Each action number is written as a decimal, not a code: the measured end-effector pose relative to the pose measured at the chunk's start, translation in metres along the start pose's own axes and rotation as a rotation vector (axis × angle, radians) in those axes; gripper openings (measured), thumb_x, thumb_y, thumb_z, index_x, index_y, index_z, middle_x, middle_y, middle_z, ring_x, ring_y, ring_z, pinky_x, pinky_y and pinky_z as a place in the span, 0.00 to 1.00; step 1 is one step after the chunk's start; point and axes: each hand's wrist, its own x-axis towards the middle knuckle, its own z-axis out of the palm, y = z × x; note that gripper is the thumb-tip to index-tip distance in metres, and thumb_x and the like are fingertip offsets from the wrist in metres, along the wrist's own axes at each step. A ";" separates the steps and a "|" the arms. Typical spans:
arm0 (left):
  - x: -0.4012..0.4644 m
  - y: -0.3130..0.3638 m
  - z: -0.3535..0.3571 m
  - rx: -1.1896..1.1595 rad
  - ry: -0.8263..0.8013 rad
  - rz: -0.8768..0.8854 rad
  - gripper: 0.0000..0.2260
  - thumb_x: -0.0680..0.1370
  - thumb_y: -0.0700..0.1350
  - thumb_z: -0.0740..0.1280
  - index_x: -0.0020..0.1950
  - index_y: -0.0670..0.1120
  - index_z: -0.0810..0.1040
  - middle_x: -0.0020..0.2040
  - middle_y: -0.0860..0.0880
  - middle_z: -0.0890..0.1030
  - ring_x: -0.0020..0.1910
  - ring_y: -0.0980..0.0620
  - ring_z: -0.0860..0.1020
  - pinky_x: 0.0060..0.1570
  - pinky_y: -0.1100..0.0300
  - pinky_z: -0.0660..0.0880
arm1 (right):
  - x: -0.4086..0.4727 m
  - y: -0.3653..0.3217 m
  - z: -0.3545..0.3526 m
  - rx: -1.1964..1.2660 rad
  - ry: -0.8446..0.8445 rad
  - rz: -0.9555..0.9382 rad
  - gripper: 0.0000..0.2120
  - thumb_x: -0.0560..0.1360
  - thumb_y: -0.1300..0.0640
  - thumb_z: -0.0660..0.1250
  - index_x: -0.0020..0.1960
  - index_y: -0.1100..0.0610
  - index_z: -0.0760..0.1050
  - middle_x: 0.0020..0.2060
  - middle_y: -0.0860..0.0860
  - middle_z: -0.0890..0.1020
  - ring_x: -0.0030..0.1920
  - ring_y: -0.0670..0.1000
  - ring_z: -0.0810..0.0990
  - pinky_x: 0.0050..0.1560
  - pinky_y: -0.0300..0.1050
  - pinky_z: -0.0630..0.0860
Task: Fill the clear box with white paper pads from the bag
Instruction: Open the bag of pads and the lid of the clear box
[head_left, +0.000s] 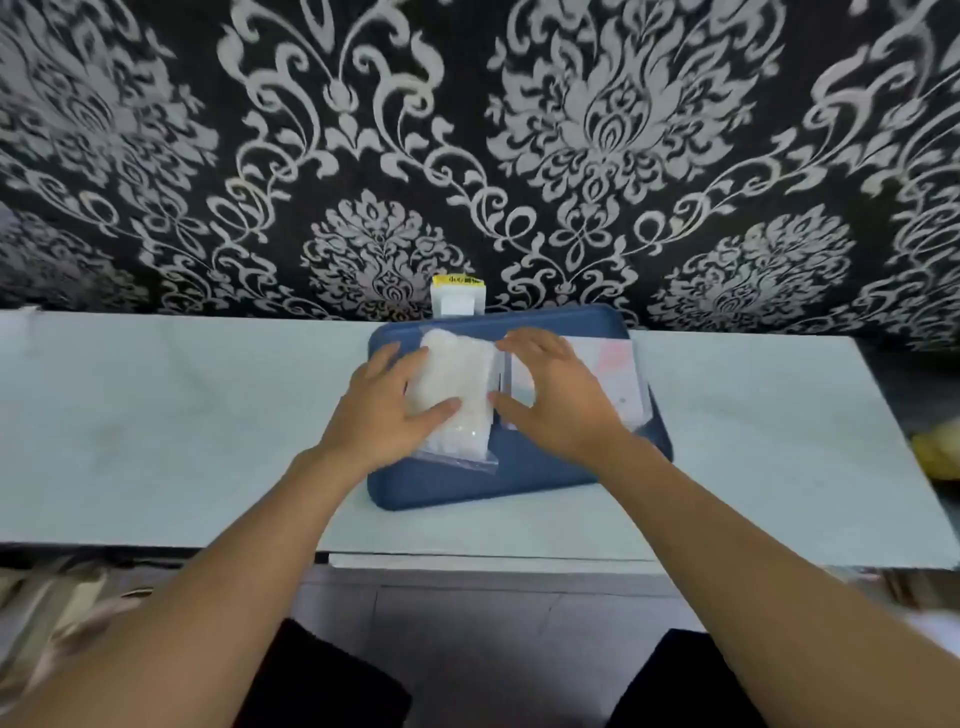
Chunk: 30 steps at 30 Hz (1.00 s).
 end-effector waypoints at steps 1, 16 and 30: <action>0.003 -0.010 0.014 -0.029 -0.009 0.007 0.41 0.68 0.73 0.66 0.77 0.59 0.62 0.77 0.52 0.66 0.74 0.49 0.67 0.71 0.47 0.68 | 0.000 0.012 0.017 -0.038 0.027 -0.049 0.29 0.76 0.44 0.69 0.72 0.55 0.70 0.72 0.53 0.72 0.73 0.55 0.66 0.74 0.52 0.64; -0.021 -0.003 0.018 -1.018 -0.204 -0.480 0.15 0.69 0.54 0.77 0.51 0.50 0.81 0.37 0.50 0.83 0.36 0.51 0.80 0.34 0.61 0.73 | -0.057 -0.027 0.075 -0.154 0.331 -0.465 0.25 0.68 0.48 0.79 0.61 0.55 0.78 0.61 0.51 0.78 0.62 0.54 0.75 0.60 0.49 0.75; -0.038 0.034 0.042 -0.509 0.454 0.195 0.09 0.73 0.52 0.73 0.51 0.52 0.83 0.51 0.55 0.83 0.50 0.58 0.80 0.48 0.65 0.75 | -0.044 -0.042 0.069 1.548 0.238 0.372 0.10 0.79 0.65 0.68 0.56 0.71 0.79 0.47 0.62 0.85 0.47 0.56 0.84 0.55 0.50 0.83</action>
